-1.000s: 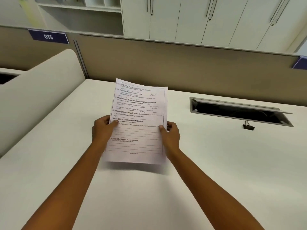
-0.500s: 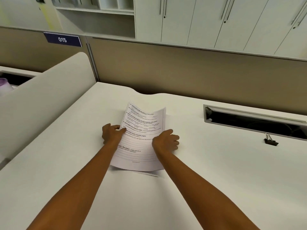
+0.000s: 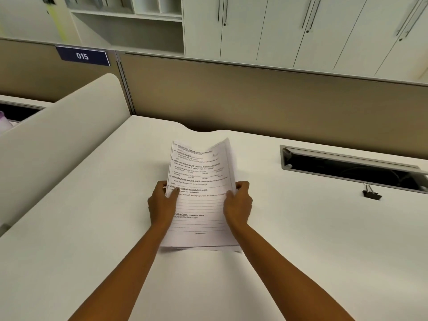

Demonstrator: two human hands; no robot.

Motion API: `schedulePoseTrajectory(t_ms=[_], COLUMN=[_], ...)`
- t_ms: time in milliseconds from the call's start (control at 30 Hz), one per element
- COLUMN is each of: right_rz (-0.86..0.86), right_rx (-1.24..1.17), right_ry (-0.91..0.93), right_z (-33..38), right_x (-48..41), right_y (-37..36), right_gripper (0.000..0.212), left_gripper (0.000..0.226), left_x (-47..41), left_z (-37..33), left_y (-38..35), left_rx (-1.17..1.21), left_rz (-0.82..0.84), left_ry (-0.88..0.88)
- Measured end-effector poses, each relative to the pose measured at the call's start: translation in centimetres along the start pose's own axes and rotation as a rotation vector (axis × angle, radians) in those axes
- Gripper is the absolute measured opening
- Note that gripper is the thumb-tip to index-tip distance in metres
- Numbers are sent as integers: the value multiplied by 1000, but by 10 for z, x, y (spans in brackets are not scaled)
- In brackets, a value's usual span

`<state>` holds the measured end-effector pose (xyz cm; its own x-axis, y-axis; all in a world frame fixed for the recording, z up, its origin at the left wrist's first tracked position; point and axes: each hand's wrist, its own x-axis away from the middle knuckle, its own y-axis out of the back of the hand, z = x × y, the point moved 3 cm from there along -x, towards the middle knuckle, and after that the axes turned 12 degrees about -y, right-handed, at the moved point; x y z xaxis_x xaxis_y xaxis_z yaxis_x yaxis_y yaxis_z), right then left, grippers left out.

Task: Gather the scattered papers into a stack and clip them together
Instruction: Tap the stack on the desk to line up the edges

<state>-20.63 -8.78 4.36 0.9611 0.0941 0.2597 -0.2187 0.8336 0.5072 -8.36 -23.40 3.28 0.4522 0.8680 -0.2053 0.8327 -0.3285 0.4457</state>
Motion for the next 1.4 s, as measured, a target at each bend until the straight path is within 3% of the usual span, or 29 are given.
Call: schedulePoseTrajectory(t_ms=[233, 500, 633, 800, 967, 1200, 1400], right_rz=[-58, -27, -25, -16, -18, 64, 47], right_rx=[-416, -612, -652, -593, -539, -397, -292], right_ry=[411, 460, 410, 394, 361, 329, 337], right_z=[1, -14, -23, -31, -43, -72, -87], right_x=[30, 60, 64, 61, 61, 53, 48], right_y=[60, 95, 96, 95, 90, 80, 87], right_gripper=[21, 40, 38, 9, 22, 21, 18], left_gripper=[15, 29, 27, 13, 10, 20, 25], left_x=[36, 74, 77, 82, 88, 100, 109], left_z=[-67, -89, -82, -73, -66, -40, -33], left_y=[18, 18, 10, -1, -6, -20, -21], left_rx=[248, 406, 375, 340, 328, 217, 140], left_rz=[-182, -244, -198, -149, -131, 28, 63], left_ry=[-254, -339, -386, -332, -302, -279, -355])
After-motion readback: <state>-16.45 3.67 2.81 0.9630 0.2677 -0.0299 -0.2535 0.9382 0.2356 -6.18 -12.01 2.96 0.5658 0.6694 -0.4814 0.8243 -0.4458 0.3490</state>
